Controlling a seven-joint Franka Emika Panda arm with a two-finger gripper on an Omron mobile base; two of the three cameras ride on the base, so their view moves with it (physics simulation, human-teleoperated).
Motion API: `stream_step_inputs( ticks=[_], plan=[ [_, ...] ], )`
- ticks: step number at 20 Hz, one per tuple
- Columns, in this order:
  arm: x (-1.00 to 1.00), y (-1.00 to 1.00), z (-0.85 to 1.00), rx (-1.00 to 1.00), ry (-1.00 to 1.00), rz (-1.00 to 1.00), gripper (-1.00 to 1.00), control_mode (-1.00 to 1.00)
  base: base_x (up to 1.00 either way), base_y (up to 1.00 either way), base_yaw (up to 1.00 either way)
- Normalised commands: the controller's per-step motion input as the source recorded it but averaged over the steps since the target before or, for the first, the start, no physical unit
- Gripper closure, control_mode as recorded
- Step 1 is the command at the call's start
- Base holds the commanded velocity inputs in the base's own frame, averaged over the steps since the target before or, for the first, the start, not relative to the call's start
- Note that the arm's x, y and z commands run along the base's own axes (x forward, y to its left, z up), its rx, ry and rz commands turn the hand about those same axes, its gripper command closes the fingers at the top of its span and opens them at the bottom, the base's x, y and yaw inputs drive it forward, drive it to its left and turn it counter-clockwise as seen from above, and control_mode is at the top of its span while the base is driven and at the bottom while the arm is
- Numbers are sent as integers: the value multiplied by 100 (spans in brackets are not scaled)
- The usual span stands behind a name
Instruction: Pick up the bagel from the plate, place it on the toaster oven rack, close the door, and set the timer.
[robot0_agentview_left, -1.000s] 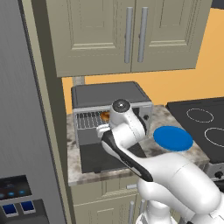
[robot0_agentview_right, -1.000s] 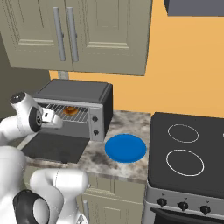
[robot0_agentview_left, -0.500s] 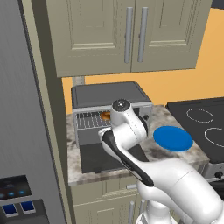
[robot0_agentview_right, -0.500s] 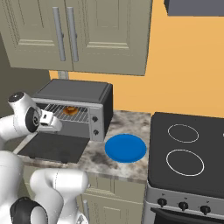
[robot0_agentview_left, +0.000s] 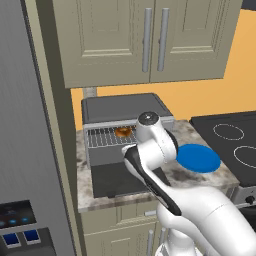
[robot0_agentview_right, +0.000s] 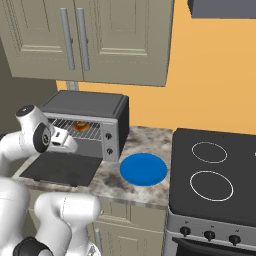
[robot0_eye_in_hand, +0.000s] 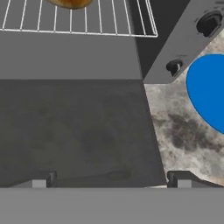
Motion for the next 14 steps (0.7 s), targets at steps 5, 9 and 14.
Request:
stream_step_inputs(
  ticks=[5, 9, 14],
  plan=[
    [0, -15, 0, 4, 0, -6, -100, -100, 0, 0, 0],
    [0, 0, 0, 2, 5, -1, -100, -100, 0, 0, 0],
    [-4, 18, -1, -3, 6, 2, -100, -100, 0, 0, 0]
  ],
)
